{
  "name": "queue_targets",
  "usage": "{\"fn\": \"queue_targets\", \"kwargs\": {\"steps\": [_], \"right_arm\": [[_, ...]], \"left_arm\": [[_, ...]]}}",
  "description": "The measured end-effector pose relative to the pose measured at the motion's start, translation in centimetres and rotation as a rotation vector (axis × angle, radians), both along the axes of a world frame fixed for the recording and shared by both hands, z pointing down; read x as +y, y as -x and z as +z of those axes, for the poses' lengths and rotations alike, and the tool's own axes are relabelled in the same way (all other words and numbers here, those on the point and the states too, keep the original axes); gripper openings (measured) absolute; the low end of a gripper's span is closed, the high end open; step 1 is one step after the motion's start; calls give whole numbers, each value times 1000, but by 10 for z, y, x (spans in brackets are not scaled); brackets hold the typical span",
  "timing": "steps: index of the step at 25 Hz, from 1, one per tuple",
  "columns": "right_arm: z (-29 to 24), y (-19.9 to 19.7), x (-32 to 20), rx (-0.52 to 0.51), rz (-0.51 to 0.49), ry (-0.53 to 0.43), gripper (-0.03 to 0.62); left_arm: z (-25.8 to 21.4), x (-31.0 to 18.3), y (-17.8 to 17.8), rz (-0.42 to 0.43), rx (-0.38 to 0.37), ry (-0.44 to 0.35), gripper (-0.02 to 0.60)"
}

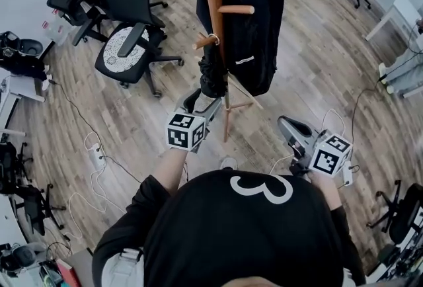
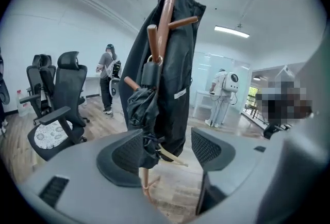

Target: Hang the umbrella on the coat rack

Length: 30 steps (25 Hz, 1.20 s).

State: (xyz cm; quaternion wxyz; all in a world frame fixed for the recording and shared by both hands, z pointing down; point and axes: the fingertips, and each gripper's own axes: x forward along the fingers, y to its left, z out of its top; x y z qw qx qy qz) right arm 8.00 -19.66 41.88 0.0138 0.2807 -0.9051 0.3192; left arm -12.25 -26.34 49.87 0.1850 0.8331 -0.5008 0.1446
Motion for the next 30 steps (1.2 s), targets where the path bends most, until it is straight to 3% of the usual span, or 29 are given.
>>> {"fn": "queue_targets", "kwargs": {"steps": [9,16,20,30], "right_arm": [[-12,-3,64,13,-102,-80,28],[-31,-24,121,-22,-124,-125,28],[-46,-41,154,-54,-125,-158,28],[-74,-67,221,-89,-157,-226,26]], "left_arm": [[-83,115,-72,156,288,-21,191],[-119,190,-121,248,438,-19,127],[-130,226,-149,298,440,-33,59],[-146,290,-199,384,380,-69,21]]}}
